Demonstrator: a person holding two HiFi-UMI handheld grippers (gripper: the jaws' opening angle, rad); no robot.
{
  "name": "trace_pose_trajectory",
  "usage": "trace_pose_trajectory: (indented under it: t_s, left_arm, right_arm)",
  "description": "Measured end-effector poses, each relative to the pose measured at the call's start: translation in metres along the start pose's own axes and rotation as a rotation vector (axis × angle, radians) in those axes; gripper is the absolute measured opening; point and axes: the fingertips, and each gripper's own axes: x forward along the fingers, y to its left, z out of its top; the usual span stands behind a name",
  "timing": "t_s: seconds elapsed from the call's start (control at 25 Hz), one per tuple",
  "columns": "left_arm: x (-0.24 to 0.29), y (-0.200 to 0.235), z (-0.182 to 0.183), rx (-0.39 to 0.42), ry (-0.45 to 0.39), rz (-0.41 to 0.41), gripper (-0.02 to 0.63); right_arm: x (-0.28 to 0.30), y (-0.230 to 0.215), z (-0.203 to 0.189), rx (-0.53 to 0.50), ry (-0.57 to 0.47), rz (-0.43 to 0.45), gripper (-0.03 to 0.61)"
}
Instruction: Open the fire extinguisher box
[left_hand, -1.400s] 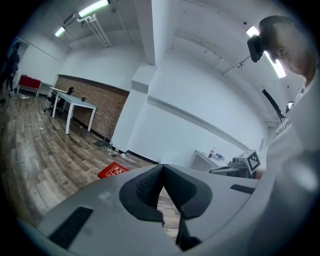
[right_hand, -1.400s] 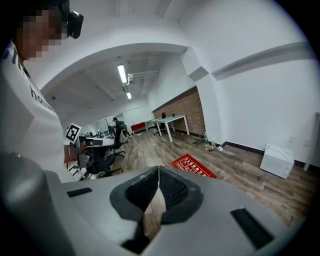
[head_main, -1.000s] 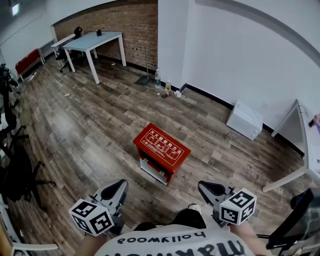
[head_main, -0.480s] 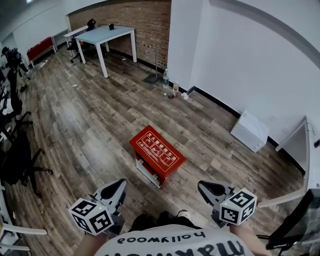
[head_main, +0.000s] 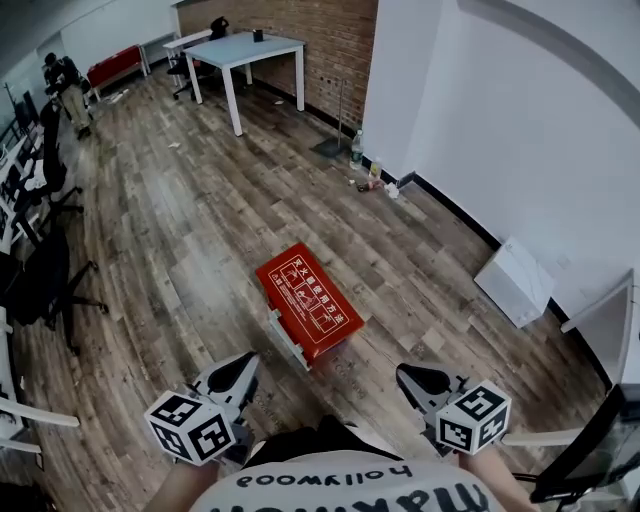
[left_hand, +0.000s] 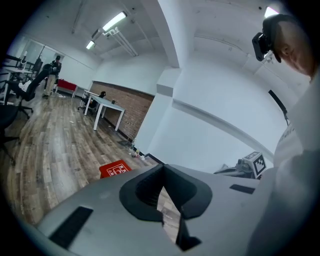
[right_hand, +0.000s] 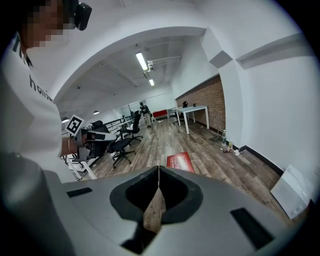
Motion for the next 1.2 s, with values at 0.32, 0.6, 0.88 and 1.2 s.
trace_pose_trajectory:
  t_s: [0.32,0.6,0.88,1.2]
  left_arm:
    - [0.011,-0.018,-0.029,-0.059,-0.01,0.099,0.005]
    - [0.017,-0.008,-0.055,-0.123,0.034,0.134,0.005]
    - [0.035,0.034,-0.082,-0.235,0.089,0.122,0.005]
    - [0.069,0.097,-0.094,-0.264,0.161,0.132,0.005]
  right_arm:
    - [0.008,-0.027,0.016,-0.053,-0.015,0.077,0.009]
    - [0.048,-0.027,0.024,-0.061,0.005,0.144,0.009]
    - [0.084,-0.034,-0.005,-0.134,0.138,0.103,0.009]
    - [0.135,-0.041,-0.016,-0.138,0.233,0.118,0.009]
